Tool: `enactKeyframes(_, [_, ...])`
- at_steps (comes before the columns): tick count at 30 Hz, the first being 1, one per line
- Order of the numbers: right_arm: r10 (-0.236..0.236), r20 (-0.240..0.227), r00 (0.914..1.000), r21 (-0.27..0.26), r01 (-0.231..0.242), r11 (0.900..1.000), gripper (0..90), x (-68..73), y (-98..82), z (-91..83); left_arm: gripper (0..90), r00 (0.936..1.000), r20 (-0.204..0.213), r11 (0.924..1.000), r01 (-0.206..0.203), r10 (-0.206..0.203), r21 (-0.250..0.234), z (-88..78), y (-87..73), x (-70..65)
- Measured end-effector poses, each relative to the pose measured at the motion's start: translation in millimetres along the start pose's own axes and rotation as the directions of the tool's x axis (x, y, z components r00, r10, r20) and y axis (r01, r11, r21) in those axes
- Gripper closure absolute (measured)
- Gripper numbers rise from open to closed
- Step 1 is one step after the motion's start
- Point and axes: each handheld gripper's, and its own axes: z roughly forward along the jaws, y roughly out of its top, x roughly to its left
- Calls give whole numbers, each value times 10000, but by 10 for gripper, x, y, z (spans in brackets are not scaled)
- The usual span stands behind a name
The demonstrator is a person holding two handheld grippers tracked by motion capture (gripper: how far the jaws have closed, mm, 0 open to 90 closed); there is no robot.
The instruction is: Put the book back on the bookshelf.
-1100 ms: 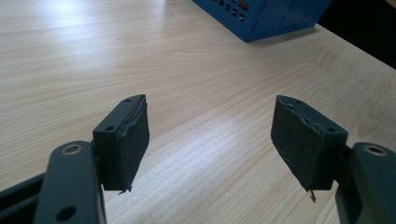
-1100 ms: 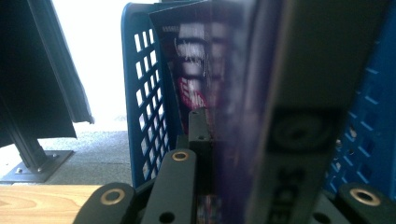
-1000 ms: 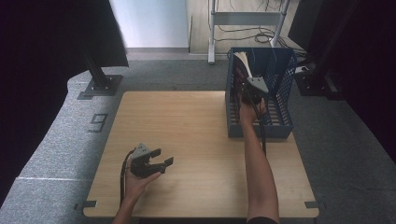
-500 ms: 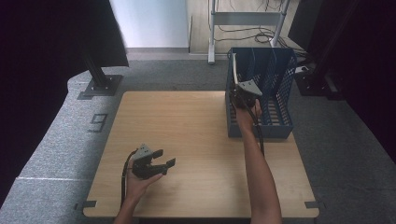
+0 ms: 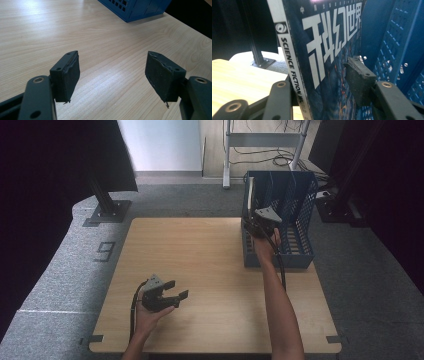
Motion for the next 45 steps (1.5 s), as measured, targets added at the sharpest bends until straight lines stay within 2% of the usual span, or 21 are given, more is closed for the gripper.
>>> enactKeyframes(5, [-50,47,10000,-120,51,9999,529,-8,-9,-46,282,10000,32,10000,-30,30,43,5,0,-7])
enactKeyframes(11, [-39,207,9998,-178,43,9998,673,-28,-28,-79,282,10000,12,10000,-38,38,59,14,-3,-11])
enactKeyframes(17, [-337,539,9980,-106,344,9994,728,-18,6,-44,282,10000,-20,10000,-13,13,11,7,-1,2])
enactKeyframes(23, [-297,591,9978,-191,309,9993,716,-25,24,30,282,10000,-52,10000,38,-38,-27,-7,-1,23])
enactKeyframes(29, [-295,368,9989,-182,302,9994,644,8,-9,65,282,10000,-71,10000,42,-42,-46,-10,-1,25])
enactKeyframes(35, [-225,158,9996,-199,228,9995,573,18,15,15,282,10000,-48,10000,4,-4,-36,-3,0,10])
enactKeyframes(41, [-185,156,9997,-255,189,9995,507,24,40,-49,282,10000,-56,10000,-47,47,36,14,-3,-7])
enactKeyframes(45, [-129,150,9998,-511,136,9986,496,33,1,-100,282,9998,-96,9999,-146,147,79,23,2,-30])
